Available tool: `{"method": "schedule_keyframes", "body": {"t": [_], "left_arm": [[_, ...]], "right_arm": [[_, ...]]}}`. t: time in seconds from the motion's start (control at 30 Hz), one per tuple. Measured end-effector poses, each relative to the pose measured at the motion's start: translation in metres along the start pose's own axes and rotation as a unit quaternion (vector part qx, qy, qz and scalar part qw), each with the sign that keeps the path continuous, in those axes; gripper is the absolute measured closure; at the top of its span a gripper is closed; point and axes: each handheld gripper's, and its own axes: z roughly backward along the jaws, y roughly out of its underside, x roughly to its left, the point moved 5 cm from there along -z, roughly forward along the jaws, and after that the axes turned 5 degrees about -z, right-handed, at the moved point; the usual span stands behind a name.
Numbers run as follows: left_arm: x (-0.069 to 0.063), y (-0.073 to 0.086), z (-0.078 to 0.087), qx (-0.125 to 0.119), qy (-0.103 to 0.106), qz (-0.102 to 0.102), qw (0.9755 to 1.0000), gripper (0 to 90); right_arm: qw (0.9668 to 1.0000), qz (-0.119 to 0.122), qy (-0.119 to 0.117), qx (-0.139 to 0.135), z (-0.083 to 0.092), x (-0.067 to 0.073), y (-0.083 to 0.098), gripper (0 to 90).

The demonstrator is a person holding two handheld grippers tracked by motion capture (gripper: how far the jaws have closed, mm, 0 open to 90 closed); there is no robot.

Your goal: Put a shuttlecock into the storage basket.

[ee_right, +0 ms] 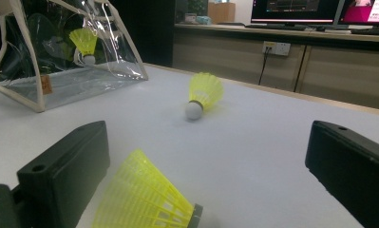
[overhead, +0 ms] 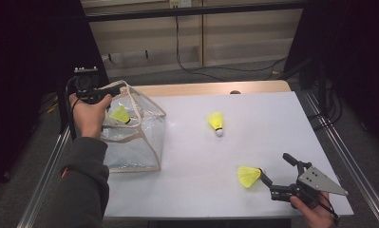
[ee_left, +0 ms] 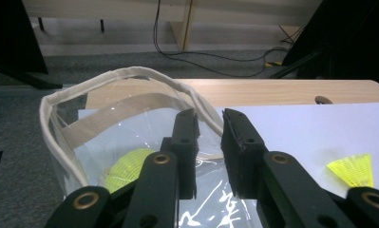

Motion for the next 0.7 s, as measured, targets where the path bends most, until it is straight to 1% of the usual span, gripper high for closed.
{"method": "schedule_keyframes", "body": {"t": [0.2,0.3,0.37,0.53,0.6,0.7], "left_arm": [[-0.006,-0.001,0.003,-0.005,0.021,0.003,0.9998,72.0],[-0.010,-0.001,0.006,-0.007,0.032,0.001,0.9995,69.2],[-0.013,-0.002,0.008,-0.011,0.039,0.004,0.9992,67.3],[-0.021,-0.003,0.012,-0.019,0.060,0.003,0.9980,63.0],[-0.025,-0.003,0.013,-0.018,0.068,-0.003,0.9975,61.3],[-0.031,-0.003,0.015,-0.013,0.082,-0.003,0.9966,55.4]], "right_arm": [[1.0000,0.000,0.000,0.000,0.000,0.000,0.000,0.8],[1.0000,0.000,0.001,-0.001,0.000,-0.001,0.000,0.8],[1.0000,0.000,0.001,-0.001,0.000,-0.001,0.000,0.8],[1.0000,0.001,0.001,0.000,0.000,0.000,0.000,0.8],[1.0000,0.001,0.002,-0.001,0.000,-0.001,0.000,0.8],[1.0000,0.000,0.001,-0.001,0.000,0.000,0.000,0.8]]}}
